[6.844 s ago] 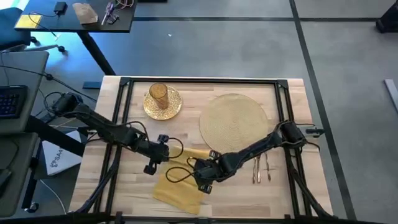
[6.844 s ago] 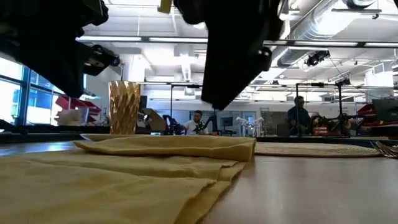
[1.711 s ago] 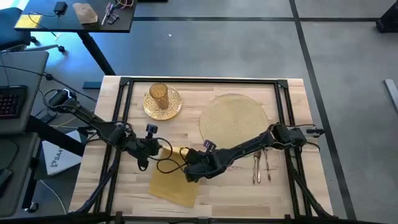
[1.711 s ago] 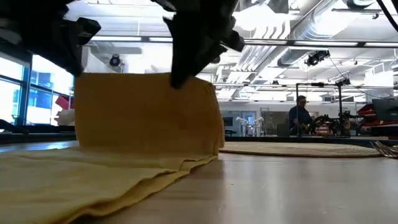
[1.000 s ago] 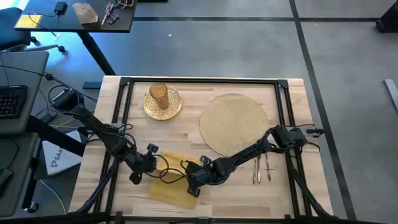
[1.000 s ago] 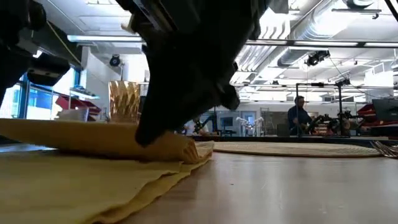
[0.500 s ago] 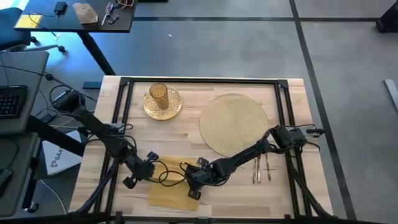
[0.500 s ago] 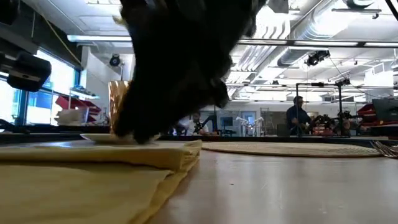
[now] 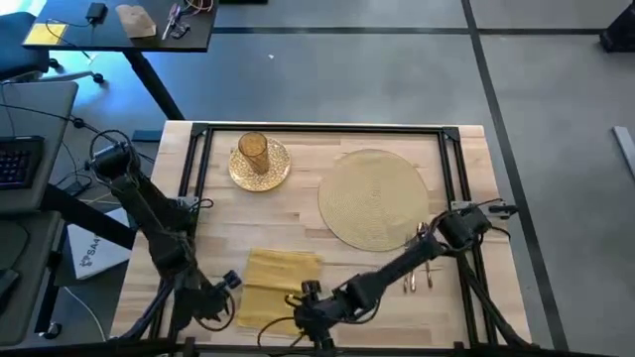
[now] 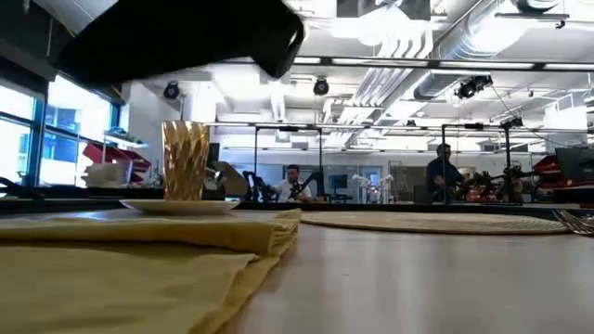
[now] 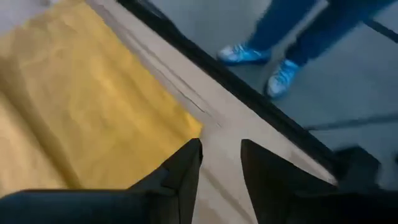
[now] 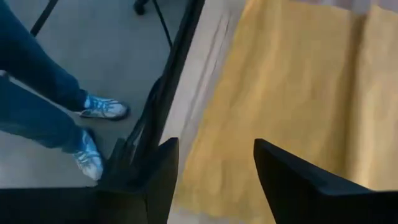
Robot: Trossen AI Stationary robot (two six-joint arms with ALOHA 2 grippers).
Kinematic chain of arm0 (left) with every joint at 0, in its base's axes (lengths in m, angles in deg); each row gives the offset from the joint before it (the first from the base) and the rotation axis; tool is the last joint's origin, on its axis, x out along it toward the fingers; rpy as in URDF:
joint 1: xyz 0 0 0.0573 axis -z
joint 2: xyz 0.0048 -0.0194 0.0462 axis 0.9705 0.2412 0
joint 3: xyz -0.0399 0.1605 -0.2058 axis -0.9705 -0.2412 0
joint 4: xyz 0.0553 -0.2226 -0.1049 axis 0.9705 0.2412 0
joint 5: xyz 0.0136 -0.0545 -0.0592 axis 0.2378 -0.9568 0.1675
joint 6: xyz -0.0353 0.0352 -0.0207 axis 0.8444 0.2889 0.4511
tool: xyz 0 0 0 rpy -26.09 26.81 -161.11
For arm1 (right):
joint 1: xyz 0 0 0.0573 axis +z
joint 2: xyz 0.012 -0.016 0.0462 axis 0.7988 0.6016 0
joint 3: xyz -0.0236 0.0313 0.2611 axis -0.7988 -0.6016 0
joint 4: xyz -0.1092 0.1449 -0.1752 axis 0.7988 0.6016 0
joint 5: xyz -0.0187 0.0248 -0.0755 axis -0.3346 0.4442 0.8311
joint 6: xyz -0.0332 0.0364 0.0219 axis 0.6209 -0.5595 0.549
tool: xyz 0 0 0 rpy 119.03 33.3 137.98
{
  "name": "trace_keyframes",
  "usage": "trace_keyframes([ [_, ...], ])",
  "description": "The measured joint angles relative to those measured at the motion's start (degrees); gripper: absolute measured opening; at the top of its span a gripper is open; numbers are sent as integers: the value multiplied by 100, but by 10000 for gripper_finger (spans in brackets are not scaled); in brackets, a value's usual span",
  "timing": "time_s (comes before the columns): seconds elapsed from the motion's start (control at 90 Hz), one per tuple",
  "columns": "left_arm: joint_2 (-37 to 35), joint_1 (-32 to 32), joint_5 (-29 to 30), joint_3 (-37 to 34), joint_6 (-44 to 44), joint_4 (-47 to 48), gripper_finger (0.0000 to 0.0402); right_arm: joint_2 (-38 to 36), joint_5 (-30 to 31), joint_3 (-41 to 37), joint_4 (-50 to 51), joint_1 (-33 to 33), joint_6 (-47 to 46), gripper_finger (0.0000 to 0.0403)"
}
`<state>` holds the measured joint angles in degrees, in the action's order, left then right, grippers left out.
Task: Set table place
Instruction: Fold the yellow table napkin
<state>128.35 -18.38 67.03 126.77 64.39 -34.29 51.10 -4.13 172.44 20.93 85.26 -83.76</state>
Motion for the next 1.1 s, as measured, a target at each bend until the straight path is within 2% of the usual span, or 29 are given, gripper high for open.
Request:
trace_keyframes([
  [0.189, 871, 16, -174, 0, 58, -1128, 102, 383, -76, 15, -371, 136, 277, 169],
  [0.411, 1345, 16, -215, -4, 216, -1493, 102, 601, -48, 4, -162, 110, 261, 138],
  [0.6, 1324, 90, 179, 1, 364, -1536, 102, 599, 314, 17, 172, 71, -96, 77],
  [0.722, 1478, 107, 431, 0, 370, -1610, 102, 599, 148, 17, 227, 2, -247, 18],
  [0.833, 1621, 108, 465, 0, 430, -1834, 102, 595, 125, 128, 342, -13, -451, 7],
  [0.967, 1350, 132, 562, 18, 870, -1470, 100, 623, 130, 600, 776, -77, -879, 2],
  [1.1, 682, 262, 1232, 190, 1280, -329, 93, 614, 225, 1263, 1120, -255, -1506, 1],
])
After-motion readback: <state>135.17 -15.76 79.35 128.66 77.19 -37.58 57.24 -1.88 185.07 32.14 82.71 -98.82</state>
